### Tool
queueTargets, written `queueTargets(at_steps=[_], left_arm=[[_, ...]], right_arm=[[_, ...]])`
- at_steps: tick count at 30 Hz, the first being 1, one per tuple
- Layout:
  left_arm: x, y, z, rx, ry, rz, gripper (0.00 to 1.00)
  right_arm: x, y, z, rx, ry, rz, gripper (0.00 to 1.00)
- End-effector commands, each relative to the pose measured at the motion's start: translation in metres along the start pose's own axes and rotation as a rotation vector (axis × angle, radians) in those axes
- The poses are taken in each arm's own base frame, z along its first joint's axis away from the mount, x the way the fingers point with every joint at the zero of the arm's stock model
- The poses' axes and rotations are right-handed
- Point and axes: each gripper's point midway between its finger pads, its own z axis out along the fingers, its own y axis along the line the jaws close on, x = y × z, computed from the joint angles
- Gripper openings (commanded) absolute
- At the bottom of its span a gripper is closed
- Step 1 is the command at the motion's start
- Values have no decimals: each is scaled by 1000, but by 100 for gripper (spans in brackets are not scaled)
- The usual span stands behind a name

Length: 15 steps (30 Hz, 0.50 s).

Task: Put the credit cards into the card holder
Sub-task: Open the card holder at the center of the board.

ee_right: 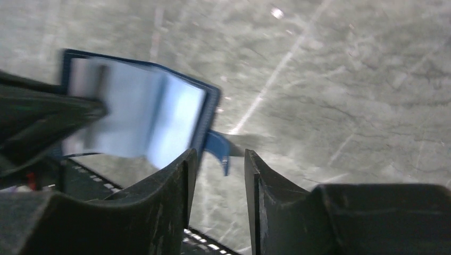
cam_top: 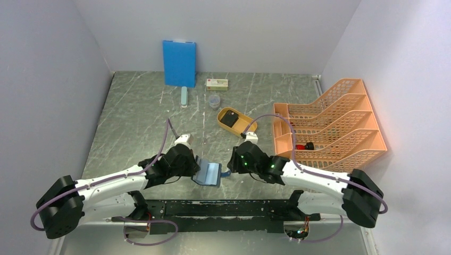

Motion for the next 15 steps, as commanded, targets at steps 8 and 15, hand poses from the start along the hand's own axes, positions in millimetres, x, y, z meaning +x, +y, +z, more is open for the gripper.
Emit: queueTargets(at_steps=[8,15], left_arm=[[8,3,0,-9,16,-66,5],[14,4,1,1,37,-72,5]], right_arm=[[-14,110,-20,-400,47,7,47],[6,106,24,-351,86,105,56]])
